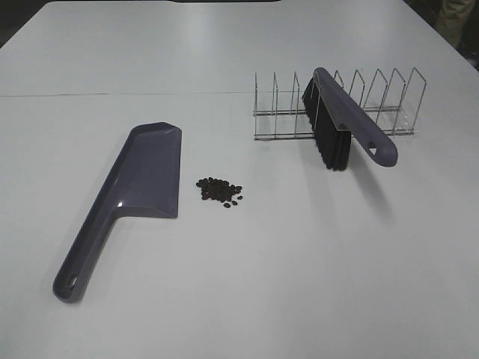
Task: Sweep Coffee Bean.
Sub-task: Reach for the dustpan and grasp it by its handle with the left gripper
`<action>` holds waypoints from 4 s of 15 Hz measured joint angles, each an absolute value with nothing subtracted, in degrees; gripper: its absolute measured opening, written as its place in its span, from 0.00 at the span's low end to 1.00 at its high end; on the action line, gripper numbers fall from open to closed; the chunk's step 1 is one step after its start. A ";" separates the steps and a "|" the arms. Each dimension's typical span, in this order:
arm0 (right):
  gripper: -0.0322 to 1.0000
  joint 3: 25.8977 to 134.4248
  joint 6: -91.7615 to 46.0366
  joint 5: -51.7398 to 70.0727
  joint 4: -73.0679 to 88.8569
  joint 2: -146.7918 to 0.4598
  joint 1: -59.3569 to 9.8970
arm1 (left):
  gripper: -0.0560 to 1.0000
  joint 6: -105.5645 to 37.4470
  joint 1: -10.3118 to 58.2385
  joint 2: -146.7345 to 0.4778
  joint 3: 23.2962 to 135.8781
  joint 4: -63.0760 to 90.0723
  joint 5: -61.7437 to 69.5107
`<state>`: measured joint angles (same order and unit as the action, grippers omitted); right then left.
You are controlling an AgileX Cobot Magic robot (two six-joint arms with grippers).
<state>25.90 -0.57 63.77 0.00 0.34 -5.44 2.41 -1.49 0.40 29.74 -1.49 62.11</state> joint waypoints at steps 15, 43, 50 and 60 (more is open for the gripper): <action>0.96 25.90 -0.57 63.77 0.00 0.34 -5.44 | 0.99 -0.63 -1.49 0.40 29.74 0.00 62.05; 0.96 25.90 -0.57 63.77 0.00 0.34 -5.44 | 0.99 0.00 -1.49 0.40 29.74 1.49 62.05; 0.96 25.90 -0.57 63.77 0.00 0.34 -5.44 | 1.00 0.00 -1.49 0.40 29.74 1.49 62.05; 0.96 25.90 -0.57 63.77 0.00 0.34 -5.44 | 0.99 1.09 -1.49 -18.45 36.21 1.20 69.61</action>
